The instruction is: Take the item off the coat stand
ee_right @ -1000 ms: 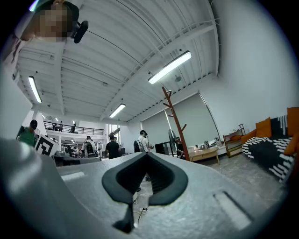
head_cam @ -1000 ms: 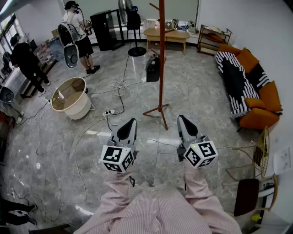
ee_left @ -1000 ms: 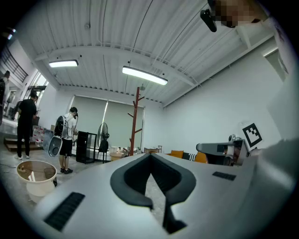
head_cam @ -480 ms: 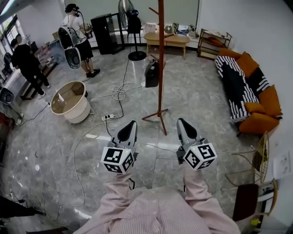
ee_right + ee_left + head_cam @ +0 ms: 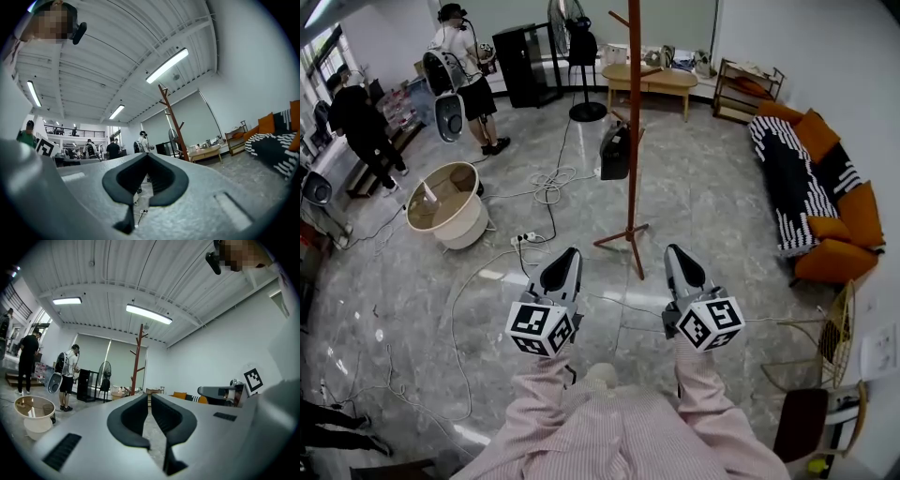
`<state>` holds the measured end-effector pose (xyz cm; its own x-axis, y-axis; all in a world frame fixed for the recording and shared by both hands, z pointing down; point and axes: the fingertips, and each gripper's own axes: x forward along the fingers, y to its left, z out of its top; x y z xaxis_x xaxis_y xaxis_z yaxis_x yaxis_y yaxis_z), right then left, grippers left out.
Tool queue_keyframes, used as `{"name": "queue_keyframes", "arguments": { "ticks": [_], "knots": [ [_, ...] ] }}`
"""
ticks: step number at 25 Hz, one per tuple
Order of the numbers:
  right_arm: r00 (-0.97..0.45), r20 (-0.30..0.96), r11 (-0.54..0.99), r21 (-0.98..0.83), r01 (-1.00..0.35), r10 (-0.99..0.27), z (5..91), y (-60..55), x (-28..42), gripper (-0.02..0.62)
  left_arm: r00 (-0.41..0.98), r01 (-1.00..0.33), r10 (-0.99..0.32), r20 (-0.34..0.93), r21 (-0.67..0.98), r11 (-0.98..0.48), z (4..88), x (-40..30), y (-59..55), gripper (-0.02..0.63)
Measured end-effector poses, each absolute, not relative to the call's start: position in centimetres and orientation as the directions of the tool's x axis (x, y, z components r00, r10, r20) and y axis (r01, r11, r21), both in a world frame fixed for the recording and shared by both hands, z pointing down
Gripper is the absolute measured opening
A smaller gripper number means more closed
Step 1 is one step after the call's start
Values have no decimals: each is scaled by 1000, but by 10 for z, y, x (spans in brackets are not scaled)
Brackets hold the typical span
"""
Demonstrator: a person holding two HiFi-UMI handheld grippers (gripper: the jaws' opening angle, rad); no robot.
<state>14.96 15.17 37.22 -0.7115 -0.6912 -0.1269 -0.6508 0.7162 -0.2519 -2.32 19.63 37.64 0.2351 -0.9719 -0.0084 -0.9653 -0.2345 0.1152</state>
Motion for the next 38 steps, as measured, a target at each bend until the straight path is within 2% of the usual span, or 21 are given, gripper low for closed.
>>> {"name": "queue_keyframes", "arguments": {
  "ticks": [13,16,38],
  "knots": [
    [-717,-102,712,-280,-644,-689,388,86,125,5,232,-963,-972,31,147,-225,392,-46,128,6],
    [-715,-93,706,-284,-648,-693,394,59,117,5,253,-956,-967,37,163,-243,397,-51,98,74],
    [-696,-33,667,-321,-672,-717,416,-131,30,5,346,-927,-932,103,194,-323,417,-119,-122,156]
  ]
}}
